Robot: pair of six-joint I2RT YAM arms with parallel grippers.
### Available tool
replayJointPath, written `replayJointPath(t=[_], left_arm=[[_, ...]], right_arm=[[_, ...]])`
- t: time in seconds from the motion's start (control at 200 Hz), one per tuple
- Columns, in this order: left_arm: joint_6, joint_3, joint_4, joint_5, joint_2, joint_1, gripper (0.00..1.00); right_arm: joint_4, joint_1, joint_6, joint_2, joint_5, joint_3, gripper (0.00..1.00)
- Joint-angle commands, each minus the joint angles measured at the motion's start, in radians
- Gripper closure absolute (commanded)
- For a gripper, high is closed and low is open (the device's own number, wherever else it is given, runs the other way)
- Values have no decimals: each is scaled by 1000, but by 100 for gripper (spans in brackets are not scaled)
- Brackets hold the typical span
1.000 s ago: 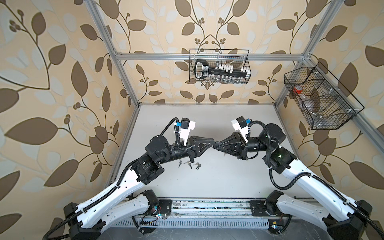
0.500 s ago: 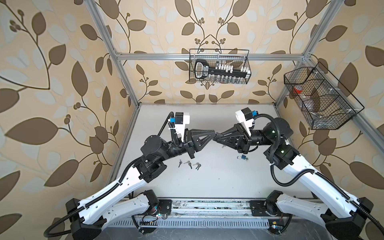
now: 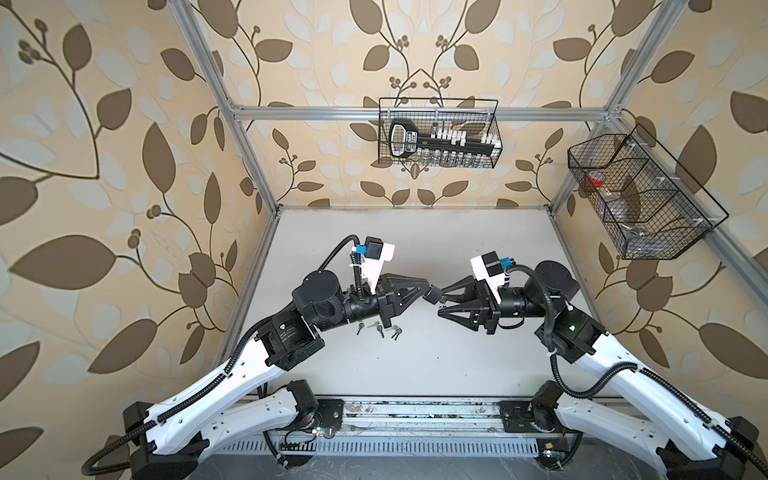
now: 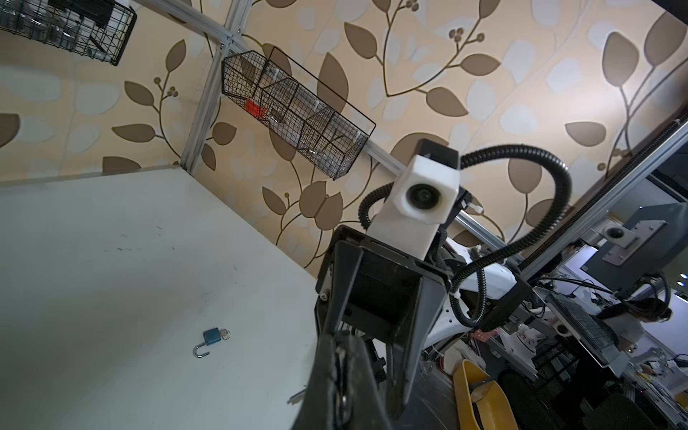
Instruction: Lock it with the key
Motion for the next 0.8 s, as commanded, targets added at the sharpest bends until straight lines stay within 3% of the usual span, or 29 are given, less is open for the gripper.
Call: replayJointPath(t=[0.0,0.23,0.375,0.495,0.795], left_arm=[[30,67,-6,-69,-24,9,100],[-13,103,-127,-279,-15,9,100],[-44,135,-192,-356,30,9,100],[-58,140,-193,-369,50,9,100],[-75,135,-187,-382,52,9,100]], right_arm=[[-92,4,-134,-52,86,-28,46],[-11,41,-93,-118,529,-111,44],[108,102,-96,-87,724,-144,45],[117,137,-119,-5,783,-102,47],[205,205,-159,112,800,-78,55]])
